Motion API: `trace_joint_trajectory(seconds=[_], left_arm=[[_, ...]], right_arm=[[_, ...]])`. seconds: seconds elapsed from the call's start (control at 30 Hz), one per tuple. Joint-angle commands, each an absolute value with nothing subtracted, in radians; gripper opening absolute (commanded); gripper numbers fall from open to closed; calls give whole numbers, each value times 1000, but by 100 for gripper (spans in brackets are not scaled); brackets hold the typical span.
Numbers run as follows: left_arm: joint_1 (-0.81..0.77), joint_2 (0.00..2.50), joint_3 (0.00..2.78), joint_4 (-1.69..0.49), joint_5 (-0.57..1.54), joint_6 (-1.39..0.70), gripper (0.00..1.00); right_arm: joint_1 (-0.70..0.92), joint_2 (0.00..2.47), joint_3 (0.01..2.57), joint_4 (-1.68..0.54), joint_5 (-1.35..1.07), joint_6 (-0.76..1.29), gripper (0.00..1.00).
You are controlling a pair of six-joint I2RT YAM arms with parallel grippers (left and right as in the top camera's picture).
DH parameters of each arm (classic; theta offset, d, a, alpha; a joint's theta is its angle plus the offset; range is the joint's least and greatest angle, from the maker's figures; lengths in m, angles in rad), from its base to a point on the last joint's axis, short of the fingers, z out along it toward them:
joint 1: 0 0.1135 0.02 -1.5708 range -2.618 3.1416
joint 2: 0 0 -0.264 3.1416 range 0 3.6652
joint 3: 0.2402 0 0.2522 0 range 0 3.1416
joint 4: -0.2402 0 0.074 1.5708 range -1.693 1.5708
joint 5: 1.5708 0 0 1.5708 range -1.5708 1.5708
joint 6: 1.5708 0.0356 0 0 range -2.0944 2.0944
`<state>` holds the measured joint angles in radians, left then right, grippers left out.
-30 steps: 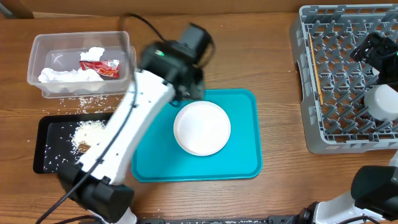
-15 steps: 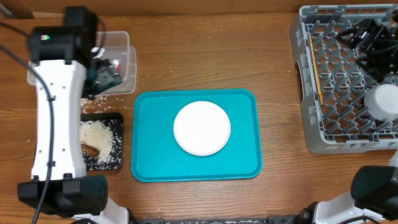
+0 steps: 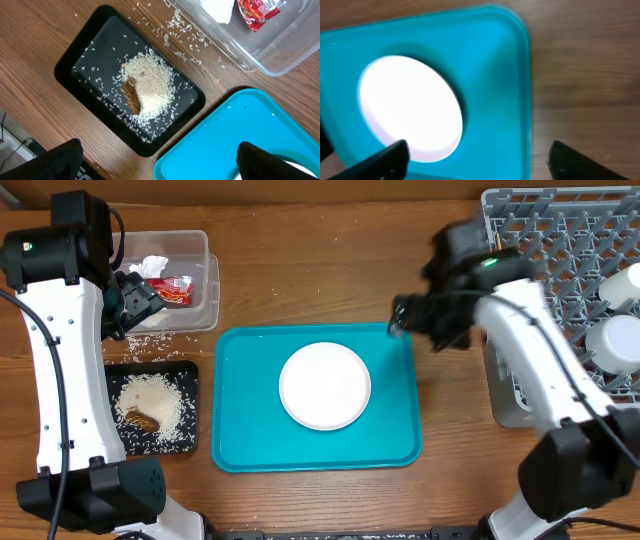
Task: Sort waste into correct bins and load items into the dishwasher
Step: 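Reach the right gripper to the white plate and grasp its rim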
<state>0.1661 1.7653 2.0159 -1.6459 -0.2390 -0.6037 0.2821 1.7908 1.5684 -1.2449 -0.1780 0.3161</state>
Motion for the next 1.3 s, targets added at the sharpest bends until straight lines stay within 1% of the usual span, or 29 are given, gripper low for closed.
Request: trace_joint_trajectory(seconds=[0.0,0.07,0.13,0.33,0.57,0.83,0.93,1.1,1.17,1.27], left_arm=[[170,1740,2032,-1645,-238,-614,100],[170,1740,2032,-1645,-238,-613,100],[170,1740,2032,-1645,-238,-614,100],[170,1740,2032,-1645,-238,-613,100],[170,1740,2032,-1645,-237,-613,100],[170,1740,2032,-1645,-236,-613,100],[170,1740,2032,-1645,-236,-613,100],[170,1740,2032,-1645,-236,-613,100],[170,1740,2032,-1645,-236,-613,100],[170,1740,2032,-1645,-236,-613,100]], right_arm=[[361,1783,1458,-1162,-93,395,79],[406,1783,1398,-1100,-114,400,65],[445,1783,1348,-1040,-126,439,46],[524,1786,1229,-850,-84,525,45],[538,1799,1124,-730,-39,633,46],[538,1799,1066,-715,-1,667,46],[541,1799,1051,-714,-5,721,45],[562,1803,1041,-707,0,757,41],[567,1803,1041,-699,-1,768,33],[575,1803,1041,-688,-1,791,16]])
